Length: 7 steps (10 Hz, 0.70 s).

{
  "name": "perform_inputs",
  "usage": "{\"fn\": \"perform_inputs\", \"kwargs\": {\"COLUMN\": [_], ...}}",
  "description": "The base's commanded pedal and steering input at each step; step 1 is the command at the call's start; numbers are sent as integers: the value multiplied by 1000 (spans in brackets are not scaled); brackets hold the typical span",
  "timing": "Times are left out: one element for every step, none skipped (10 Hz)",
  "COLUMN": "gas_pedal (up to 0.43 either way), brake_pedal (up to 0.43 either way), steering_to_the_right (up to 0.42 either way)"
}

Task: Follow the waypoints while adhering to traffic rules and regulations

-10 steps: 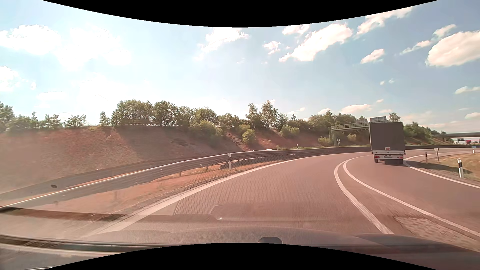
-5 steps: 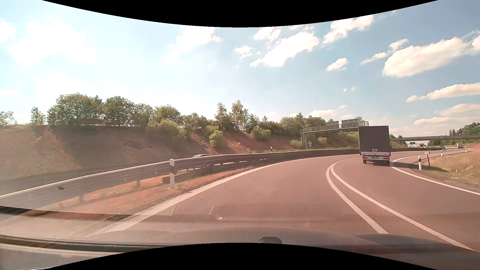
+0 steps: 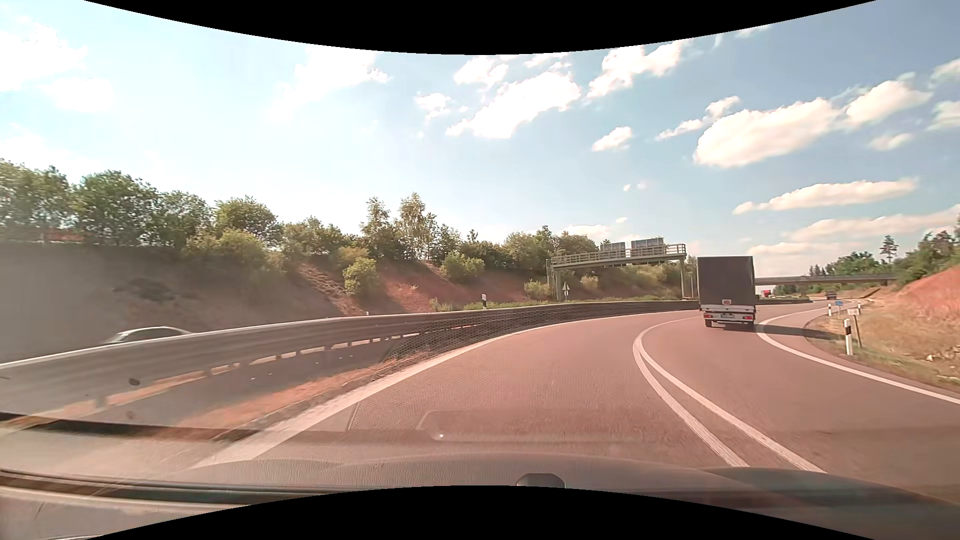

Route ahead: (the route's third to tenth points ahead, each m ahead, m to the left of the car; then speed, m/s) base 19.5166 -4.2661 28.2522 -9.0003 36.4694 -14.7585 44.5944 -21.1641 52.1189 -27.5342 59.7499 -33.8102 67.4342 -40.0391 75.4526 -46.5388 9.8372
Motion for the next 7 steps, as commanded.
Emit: {"fn": "perform_inputs", "kwargs": {"gas_pedal": [209,209,209,209,209,209,209], "brake_pedal": [0,0,0,0,0,0,0], "steering_to_the_right": [113,109,102,90,80,70,67]}}
